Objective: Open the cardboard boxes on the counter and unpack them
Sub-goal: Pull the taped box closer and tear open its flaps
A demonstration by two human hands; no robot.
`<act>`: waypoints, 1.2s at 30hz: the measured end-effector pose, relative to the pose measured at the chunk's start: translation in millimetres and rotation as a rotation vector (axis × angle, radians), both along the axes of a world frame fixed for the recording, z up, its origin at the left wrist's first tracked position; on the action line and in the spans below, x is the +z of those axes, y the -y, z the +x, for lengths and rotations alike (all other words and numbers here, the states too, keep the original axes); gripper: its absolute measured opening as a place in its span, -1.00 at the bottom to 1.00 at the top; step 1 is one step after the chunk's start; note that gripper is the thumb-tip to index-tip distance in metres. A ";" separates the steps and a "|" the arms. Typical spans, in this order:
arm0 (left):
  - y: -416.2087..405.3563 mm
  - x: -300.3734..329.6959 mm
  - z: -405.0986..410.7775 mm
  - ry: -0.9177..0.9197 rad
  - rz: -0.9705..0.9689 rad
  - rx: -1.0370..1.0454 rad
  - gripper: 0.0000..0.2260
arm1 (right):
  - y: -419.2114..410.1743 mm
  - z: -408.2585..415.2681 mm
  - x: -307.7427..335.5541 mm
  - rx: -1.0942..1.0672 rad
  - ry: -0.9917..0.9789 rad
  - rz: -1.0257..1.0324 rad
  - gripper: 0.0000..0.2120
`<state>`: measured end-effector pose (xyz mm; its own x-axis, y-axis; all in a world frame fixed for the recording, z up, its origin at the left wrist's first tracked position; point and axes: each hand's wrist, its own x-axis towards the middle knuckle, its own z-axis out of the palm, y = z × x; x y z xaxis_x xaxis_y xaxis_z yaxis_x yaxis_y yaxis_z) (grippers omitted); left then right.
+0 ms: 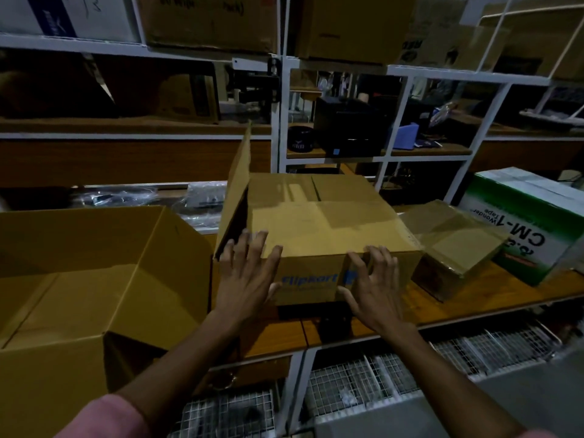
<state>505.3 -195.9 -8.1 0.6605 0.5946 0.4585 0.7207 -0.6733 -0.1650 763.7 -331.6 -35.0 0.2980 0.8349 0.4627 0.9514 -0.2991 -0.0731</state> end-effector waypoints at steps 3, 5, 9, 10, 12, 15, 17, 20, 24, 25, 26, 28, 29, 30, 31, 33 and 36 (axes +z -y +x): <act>-5.6 -1.4 8.8 -0.033 -0.073 -0.005 -0.36 | -8.5 -1.6 -3.6 -0.024 -0.032 -0.023 -0.30; -10.0 -2.8 14.6 -0.032 -0.099 0.007 -0.38 | -16.8 -2.1 1.9 -0.025 -0.062 0.003 -0.41; -16.0 2.3 24.0 -0.002 -0.100 -0.001 -0.45 | -36.0 -8.3 19.6 -0.048 -0.156 0.016 -0.38; -16.4 6.0 26.1 0.001 -0.113 -0.008 -0.44 | -41.5 -10.4 24.6 -0.066 -0.168 -0.001 -0.38; -17.3 12.1 30.6 0.017 -0.149 -0.023 -0.44 | -54.0 -16.0 34.2 -0.089 -0.133 -0.056 -0.41; -23.1 18.0 35.0 0.043 -0.197 -0.040 -0.52 | -76.6 -24.8 43.4 -0.035 -0.111 -0.130 -0.49; -28.2 21.2 35.8 0.062 -0.235 -0.044 -0.56 | -92.4 -28.3 47.9 0.025 -0.121 -0.154 -0.50; -37.8 23.8 37.3 0.072 -0.228 -0.079 -0.58 | -120.2 -30.9 57.6 0.138 -0.109 -0.190 -0.58; -53.3 34.0 29.8 -0.060 -0.067 -0.044 -0.58 | -153.1 -34.7 69.4 0.225 -0.188 -0.330 -0.57; -58.8 37.1 25.3 -0.072 -0.021 -0.010 -0.57 | -157.4 -34.9 70.1 0.210 -0.198 -0.356 -0.53; -64.3 39.3 19.9 -0.073 -0.044 0.025 -0.56 | -159.8 -35.4 70.4 0.189 -0.207 -0.378 -0.50; -77.1 36.4 9.2 -0.049 -0.228 0.078 -0.51 | -161.6 -36.0 67.7 0.164 -0.211 -0.405 -0.46; -82.6 33.3 5.1 -0.019 -0.333 0.093 -0.49 | -161.8 -36.6 65.9 0.161 -0.205 -0.410 -0.46; -85.7 30.1 1.7 0.018 -0.418 0.109 -0.48 | -161.9 -37.6 63.8 0.161 -0.198 -0.412 -0.45; -88.2 25.9 -0.9 0.053 -0.482 0.122 -0.47 | -162.6 -38.7 61.4 0.160 -0.188 -0.414 -0.44; -89.6 19.2 -3.3 0.087 -0.550 0.147 -0.47 | -163.9 -40.0 56.8 0.154 -0.170 -0.427 -0.43; -89.3 14.5 0.2 0.093 -0.528 0.154 -0.49 | -166.4 -38.9 53.2 0.149 -0.169 -0.438 -0.41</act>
